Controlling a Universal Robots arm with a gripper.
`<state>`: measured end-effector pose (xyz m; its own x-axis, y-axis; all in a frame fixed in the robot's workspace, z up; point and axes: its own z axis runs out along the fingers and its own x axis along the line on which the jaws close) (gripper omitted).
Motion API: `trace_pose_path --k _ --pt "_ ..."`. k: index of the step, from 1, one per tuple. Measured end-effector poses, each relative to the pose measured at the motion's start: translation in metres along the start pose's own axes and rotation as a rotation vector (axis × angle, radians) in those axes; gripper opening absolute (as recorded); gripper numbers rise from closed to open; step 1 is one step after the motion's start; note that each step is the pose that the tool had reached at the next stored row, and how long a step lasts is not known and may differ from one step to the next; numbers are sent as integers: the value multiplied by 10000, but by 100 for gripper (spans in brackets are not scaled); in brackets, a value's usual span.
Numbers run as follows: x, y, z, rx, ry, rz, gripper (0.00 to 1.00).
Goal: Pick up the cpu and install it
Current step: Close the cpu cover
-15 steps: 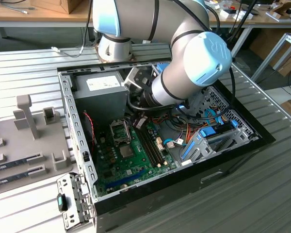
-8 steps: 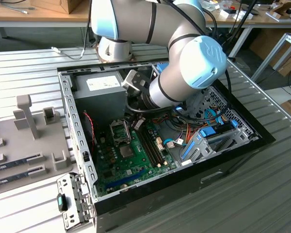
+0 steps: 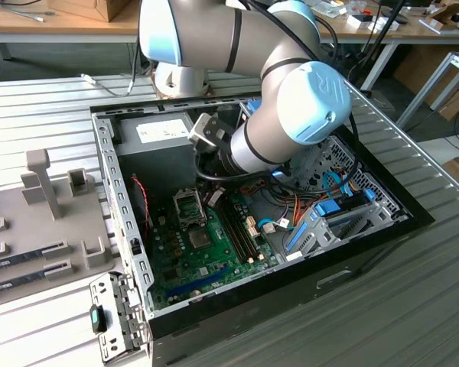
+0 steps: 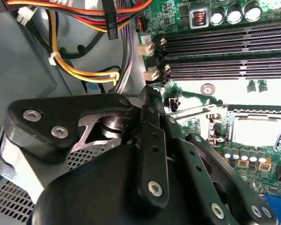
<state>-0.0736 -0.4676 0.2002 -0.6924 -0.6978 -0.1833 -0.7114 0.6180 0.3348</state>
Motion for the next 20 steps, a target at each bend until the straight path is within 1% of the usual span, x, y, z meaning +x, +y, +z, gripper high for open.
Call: trace_pose_path --k 7,8,10,11,12,14,15,17,18,19,20 --pt "36 6 -17 -64 -69 -11 11" --pt "36 10 -29 -88 -95 -15 11" --pt "35 14 -43 -119 -126 -21 11" --pt "36 19 -59 -149 -158 -26 11" --pt "38 21 -67 -166 -177 -30 11" --pt "42 23 -74 -183 -192 -34 11" --pt "56 26 -77 -221 -234 -39 11" --pt "75 29 -80 -279 -294 -51 11" --pt "89 29 -83 -335 -352 -62 11" --pt "98 28 -88 -377 -396 -67 11" --pt "107 26 -97 -439 -460 -78 11"
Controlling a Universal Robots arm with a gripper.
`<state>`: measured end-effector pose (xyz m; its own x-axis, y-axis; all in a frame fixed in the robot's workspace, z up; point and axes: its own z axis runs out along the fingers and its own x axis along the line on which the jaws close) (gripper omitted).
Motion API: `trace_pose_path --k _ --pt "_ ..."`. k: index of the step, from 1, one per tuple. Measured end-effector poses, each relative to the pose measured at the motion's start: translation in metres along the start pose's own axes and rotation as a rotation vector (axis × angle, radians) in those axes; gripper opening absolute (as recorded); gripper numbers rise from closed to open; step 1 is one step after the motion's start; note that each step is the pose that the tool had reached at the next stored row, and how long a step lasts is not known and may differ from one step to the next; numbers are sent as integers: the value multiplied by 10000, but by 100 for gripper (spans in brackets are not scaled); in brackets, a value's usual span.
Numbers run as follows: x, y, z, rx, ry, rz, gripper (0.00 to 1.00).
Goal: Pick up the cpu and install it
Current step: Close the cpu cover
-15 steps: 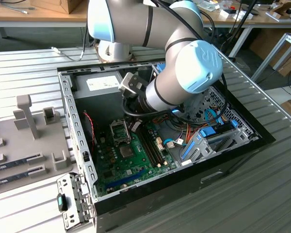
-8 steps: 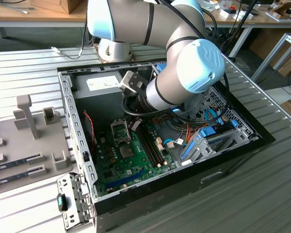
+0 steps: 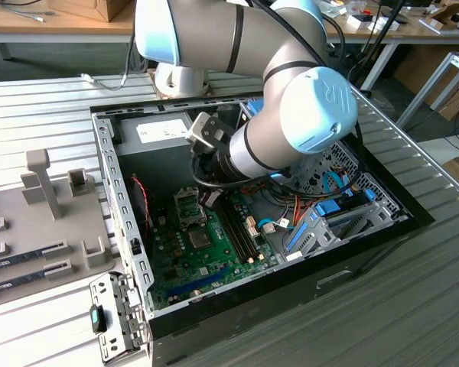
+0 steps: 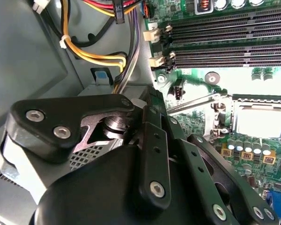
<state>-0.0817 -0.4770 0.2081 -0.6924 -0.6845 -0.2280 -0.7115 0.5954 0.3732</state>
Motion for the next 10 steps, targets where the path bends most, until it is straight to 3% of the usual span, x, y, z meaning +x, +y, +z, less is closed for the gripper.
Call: trace_pose_path --k 5,7,8,10 --pt "26 -10 -32 -188 -192 -33 11" --pt "38 -18 -45 -216 -222 -38 11" --pt "68 -34 -96 -264 -271 -46 11" --pt "85 -33 -183 -264 -272 -55 11"
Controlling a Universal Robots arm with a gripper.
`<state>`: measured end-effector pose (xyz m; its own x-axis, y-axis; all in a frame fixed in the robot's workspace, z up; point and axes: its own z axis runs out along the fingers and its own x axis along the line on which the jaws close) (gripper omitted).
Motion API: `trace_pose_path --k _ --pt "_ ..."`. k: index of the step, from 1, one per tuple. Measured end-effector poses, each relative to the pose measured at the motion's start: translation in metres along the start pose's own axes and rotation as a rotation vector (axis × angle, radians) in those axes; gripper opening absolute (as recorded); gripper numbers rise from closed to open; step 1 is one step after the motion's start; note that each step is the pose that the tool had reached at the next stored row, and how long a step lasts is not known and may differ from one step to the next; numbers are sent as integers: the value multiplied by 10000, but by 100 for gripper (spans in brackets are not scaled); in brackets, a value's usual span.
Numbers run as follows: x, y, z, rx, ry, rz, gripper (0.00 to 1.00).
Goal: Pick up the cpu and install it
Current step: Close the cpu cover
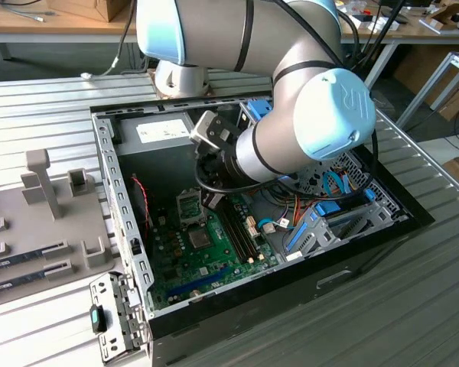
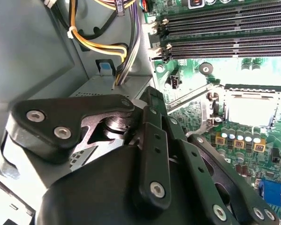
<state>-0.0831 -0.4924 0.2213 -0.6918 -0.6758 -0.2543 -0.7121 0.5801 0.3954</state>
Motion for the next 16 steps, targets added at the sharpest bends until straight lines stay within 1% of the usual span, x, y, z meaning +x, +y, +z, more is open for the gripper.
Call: trace_pose_path --k 3,8,11,12,14,16 --pt "7 0 -30 0 3 -1 11" --pt "9 -1 -42 -3 6 -10 11" --pt "4 7 -60 -18 -9 -14 11" --pt "3 9 -63 -33 -24 -17 11" --pt "3 8 -65 -109 -101 -31 11" --pt "11 3 -70 -204 -189 -59 11"
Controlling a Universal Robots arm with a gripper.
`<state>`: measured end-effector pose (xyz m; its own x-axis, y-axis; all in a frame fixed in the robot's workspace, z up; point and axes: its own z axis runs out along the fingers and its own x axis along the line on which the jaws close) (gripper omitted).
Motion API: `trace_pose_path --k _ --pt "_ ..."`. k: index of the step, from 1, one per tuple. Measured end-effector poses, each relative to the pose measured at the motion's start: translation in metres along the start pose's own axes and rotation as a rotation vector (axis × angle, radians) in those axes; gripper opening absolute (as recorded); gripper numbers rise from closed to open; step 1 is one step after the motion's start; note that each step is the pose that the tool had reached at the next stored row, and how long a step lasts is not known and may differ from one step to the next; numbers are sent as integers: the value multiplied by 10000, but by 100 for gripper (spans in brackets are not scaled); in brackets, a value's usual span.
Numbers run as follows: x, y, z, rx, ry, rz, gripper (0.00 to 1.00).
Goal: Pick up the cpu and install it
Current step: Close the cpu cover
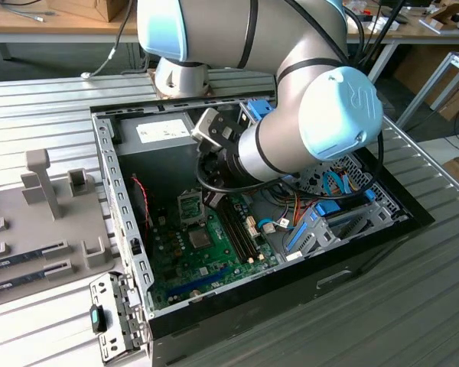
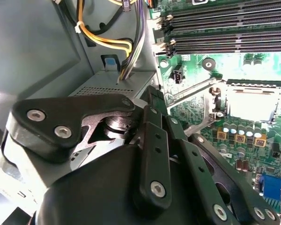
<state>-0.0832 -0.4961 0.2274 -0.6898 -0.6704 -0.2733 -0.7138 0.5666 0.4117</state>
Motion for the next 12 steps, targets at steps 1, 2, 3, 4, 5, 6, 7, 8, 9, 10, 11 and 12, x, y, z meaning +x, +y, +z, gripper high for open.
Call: trace_pose_path --k 1,2,3,4,5,6,7,8,9,10,11,12 --pt "8 -6 -6 -51 -29 -37 11" --pt "19 -15 -12 -74 -23 -76 11" --pt "24 -18 -16 -83 -9 -105 11" --pt "25 -21 -17 -88 8 -134 11" --pt "27 -21 -19 -87 23 -149 11" --pt "29 -23 -20 -85 48 -172 11" --pt "31 -25 -21 -84 70 -199 11" --pt "34 -28 -24 -79 100 -227 11" --pt "37 -30 -25 -59 150 -256 11" --pt "38 -31 -26 -37 196 -279 11" --pt "39 -32 -29 -5 256 -301 11" --pt "40 -33 -29 11 286 -314 11"
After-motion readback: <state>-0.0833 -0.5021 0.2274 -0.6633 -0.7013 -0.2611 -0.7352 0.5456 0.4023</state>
